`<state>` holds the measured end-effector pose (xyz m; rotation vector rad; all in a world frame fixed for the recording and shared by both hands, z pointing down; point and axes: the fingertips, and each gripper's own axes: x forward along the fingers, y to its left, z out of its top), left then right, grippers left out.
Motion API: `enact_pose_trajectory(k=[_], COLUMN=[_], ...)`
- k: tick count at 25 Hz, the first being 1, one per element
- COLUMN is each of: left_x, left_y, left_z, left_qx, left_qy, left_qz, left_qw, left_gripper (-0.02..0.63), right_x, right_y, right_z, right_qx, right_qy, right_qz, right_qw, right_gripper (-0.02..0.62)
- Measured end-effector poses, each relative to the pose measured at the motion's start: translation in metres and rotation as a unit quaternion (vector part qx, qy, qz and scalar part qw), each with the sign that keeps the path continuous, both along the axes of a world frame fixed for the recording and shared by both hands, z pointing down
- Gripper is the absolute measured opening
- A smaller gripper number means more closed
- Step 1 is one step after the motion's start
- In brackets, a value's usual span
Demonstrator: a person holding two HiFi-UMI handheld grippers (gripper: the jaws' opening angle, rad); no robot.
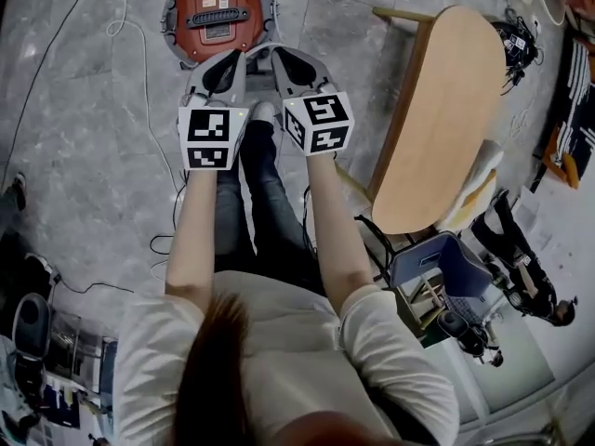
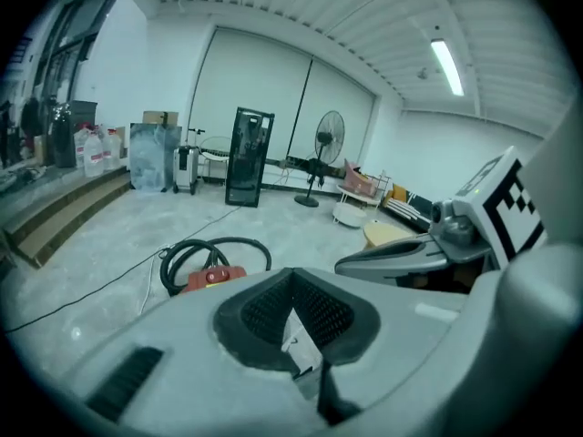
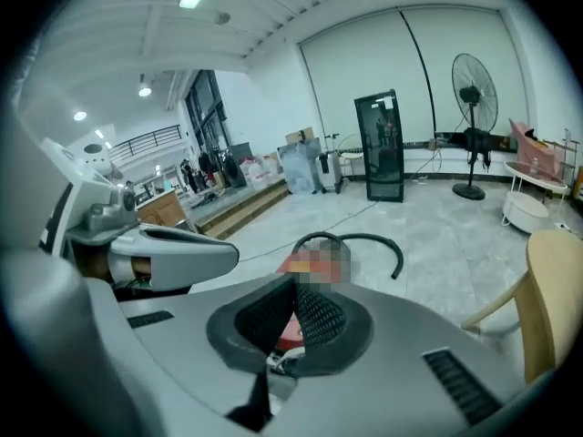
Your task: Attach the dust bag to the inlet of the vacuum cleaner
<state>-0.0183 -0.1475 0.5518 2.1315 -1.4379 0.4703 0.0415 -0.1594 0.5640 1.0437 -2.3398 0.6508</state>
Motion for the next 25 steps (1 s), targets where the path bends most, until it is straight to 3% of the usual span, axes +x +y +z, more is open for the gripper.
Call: enact_pose_trajectory(k=[10, 17, 25], left_x=[-0.019, -0.017, -0.026], left_y=[-0.034, -0.038, -0.034], left_z=[-0.143, -0.204, -0.259], left_qx=[0.093, 0.121, 0.150], left_qy=[0.023, 0.031, 0.027], left_qz=[-0.033, -0.032, -0.027], left_qw=[0.9948, 0.9917, 0.9880], left_gripper=[0.017, 0.017, 0.017], right_x=[-0.012, 0.003, 0.008], right_y=[-0.031, -0.024, -0.018], right_z=[-0.146, -0.203, -0.275], right_qx=[0.072, 0.071, 0.114], right_qy=[-0.044, -0.061, -0.079], right_qz=[0.019, 0.026, 0.014], right_qw=[0.996, 0.995, 0.990], right_gripper=[0.002, 0.002, 0.001])
